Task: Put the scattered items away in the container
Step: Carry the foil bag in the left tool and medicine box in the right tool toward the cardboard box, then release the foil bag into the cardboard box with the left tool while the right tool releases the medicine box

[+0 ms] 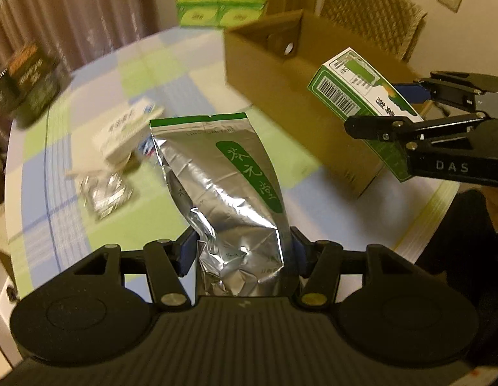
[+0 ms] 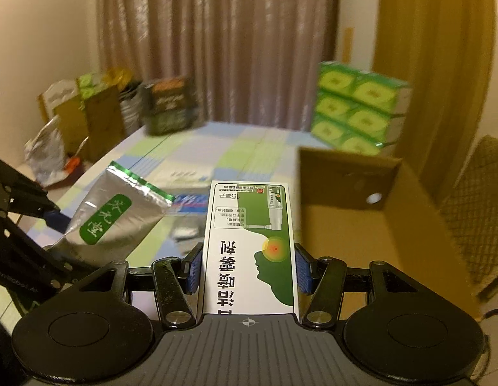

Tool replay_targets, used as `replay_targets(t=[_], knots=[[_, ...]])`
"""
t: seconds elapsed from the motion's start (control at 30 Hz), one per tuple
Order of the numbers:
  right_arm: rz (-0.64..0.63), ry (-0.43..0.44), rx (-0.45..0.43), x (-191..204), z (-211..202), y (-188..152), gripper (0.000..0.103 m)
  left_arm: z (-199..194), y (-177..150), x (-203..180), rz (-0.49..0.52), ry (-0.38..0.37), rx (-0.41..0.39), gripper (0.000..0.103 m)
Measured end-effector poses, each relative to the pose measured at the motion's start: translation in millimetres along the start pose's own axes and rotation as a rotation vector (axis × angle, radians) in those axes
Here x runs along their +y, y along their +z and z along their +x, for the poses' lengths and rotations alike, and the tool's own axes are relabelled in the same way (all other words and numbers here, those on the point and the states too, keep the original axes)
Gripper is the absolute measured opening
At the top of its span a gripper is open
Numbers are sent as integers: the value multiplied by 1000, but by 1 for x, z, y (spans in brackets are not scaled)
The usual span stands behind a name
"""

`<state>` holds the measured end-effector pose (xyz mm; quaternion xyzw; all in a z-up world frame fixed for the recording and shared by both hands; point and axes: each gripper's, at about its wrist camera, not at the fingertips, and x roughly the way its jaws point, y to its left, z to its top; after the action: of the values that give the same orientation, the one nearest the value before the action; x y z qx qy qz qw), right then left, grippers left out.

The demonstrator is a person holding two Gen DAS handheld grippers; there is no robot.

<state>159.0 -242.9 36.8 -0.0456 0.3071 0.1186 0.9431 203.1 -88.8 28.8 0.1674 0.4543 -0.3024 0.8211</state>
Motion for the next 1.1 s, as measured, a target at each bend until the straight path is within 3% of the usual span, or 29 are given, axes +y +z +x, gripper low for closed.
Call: replay_targets(t=[0.3, 0.67, 0.83, 1.1], knots=[[55, -119, -24, -77, -12, 20, 53, 8, 78, -51, 30, -109, -73, 53], [111, -180, -8, -150, -2, 20, 53, 52, 163, -88, -8, -219, -100, 53], [140, -183, 13, -171, 11, 16, 53, 79, 182, -92, -68, -241, -87, 53], [163, -183, 36, -182, 32, 9, 53, 116, 186, -90, -139, -248, -51, 53]])
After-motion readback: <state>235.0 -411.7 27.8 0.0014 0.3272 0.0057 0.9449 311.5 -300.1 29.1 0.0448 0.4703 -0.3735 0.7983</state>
